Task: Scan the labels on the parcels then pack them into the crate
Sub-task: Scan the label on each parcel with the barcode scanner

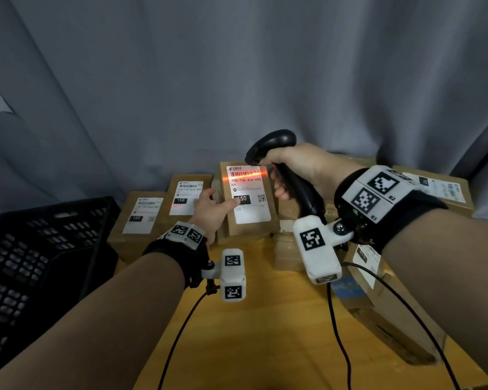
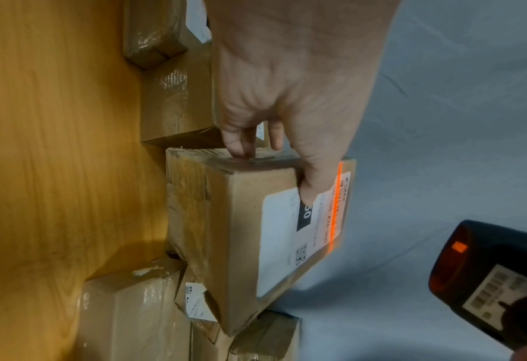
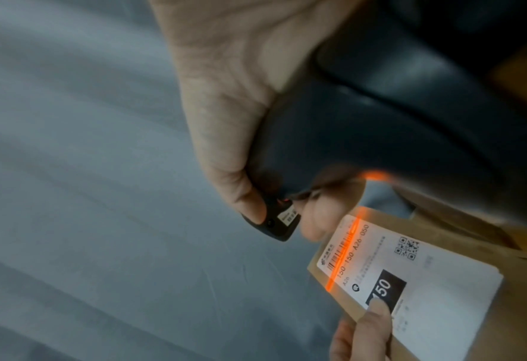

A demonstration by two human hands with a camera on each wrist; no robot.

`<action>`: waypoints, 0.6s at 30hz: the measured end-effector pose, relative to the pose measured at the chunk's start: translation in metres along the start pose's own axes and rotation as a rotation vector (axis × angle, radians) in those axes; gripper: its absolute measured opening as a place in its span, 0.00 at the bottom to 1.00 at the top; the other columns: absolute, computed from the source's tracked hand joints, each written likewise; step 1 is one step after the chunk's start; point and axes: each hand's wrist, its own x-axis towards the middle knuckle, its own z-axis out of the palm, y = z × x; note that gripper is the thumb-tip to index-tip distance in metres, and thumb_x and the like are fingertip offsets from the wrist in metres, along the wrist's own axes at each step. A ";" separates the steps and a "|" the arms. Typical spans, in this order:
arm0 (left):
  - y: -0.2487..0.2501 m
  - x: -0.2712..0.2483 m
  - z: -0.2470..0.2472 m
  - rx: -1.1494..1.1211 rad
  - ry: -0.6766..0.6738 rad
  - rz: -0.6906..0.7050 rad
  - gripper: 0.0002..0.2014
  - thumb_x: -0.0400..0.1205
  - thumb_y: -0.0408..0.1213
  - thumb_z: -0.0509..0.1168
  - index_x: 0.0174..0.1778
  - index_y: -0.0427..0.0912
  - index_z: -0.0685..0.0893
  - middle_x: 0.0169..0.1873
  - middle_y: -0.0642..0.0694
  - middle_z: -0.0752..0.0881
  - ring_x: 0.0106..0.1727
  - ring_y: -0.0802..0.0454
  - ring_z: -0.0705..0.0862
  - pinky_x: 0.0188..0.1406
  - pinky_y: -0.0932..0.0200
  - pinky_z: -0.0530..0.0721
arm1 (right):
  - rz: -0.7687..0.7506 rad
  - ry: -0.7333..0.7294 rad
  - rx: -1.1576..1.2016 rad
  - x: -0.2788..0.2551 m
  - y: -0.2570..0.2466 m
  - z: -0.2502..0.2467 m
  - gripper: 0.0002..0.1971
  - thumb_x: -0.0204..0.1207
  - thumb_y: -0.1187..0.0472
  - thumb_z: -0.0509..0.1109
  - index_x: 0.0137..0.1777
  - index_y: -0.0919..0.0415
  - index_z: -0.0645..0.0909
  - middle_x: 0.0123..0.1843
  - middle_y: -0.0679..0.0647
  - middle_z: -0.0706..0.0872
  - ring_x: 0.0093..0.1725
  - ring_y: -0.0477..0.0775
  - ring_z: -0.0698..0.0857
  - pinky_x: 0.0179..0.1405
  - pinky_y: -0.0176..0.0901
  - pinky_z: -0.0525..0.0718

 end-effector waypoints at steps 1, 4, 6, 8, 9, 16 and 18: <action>-0.002 0.002 -0.001 0.004 0.003 -0.001 0.41 0.77 0.37 0.74 0.82 0.45 0.59 0.60 0.41 0.87 0.57 0.44 0.86 0.64 0.41 0.82 | 0.006 0.004 0.001 0.000 0.000 0.002 0.13 0.76 0.56 0.72 0.43 0.69 0.82 0.28 0.59 0.85 0.22 0.52 0.85 0.22 0.38 0.83; -0.006 0.006 -0.004 0.020 0.024 -0.007 0.41 0.76 0.37 0.75 0.82 0.43 0.59 0.49 0.47 0.87 0.50 0.48 0.87 0.54 0.48 0.85 | 0.026 0.019 0.027 0.000 -0.001 0.007 0.13 0.76 0.56 0.72 0.46 0.69 0.81 0.31 0.61 0.84 0.22 0.52 0.85 0.21 0.38 0.83; -0.007 0.007 -0.004 0.033 0.038 -0.004 0.40 0.76 0.37 0.75 0.81 0.43 0.60 0.45 0.49 0.85 0.46 0.51 0.86 0.47 0.52 0.84 | 0.040 0.019 0.032 0.001 0.000 0.008 0.13 0.76 0.56 0.71 0.45 0.69 0.80 0.32 0.61 0.83 0.22 0.52 0.84 0.22 0.38 0.84; -0.008 0.009 -0.005 0.043 0.040 -0.007 0.40 0.76 0.38 0.75 0.81 0.43 0.60 0.46 0.49 0.85 0.47 0.50 0.86 0.48 0.51 0.85 | 0.045 0.017 0.032 0.001 0.002 0.008 0.13 0.76 0.56 0.71 0.43 0.69 0.80 0.31 0.60 0.83 0.22 0.52 0.84 0.21 0.38 0.84; -0.009 0.010 -0.005 0.046 0.040 -0.012 0.41 0.76 0.38 0.75 0.81 0.44 0.60 0.48 0.47 0.86 0.48 0.48 0.86 0.50 0.50 0.85 | 0.046 0.015 0.028 0.001 0.003 0.008 0.13 0.77 0.56 0.71 0.43 0.68 0.80 0.30 0.60 0.83 0.22 0.52 0.84 0.21 0.38 0.84; -0.013 0.014 -0.004 0.010 0.028 -0.014 0.41 0.76 0.41 0.75 0.82 0.46 0.59 0.58 0.44 0.86 0.54 0.46 0.86 0.55 0.48 0.83 | -0.033 0.052 0.032 0.006 0.010 0.013 0.13 0.77 0.57 0.72 0.52 0.67 0.79 0.32 0.57 0.83 0.23 0.51 0.81 0.21 0.37 0.82; -0.011 0.012 -0.006 -0.023 0.028 -0.012 0.41 0.76 0.42 0.75 0.82 0.48 0.60 0.60 0.44 0.85 0.55 0.46 0.85 0.58 0.49 0.82 | -0.089 0.087 0.012 0.009 0.012 0.017 0.15 0.77 0.56 0.72 0.55 0.67 0.79 0.34 0.55 0.81 0.23 0.50 0.80 0.21 0.37 0.81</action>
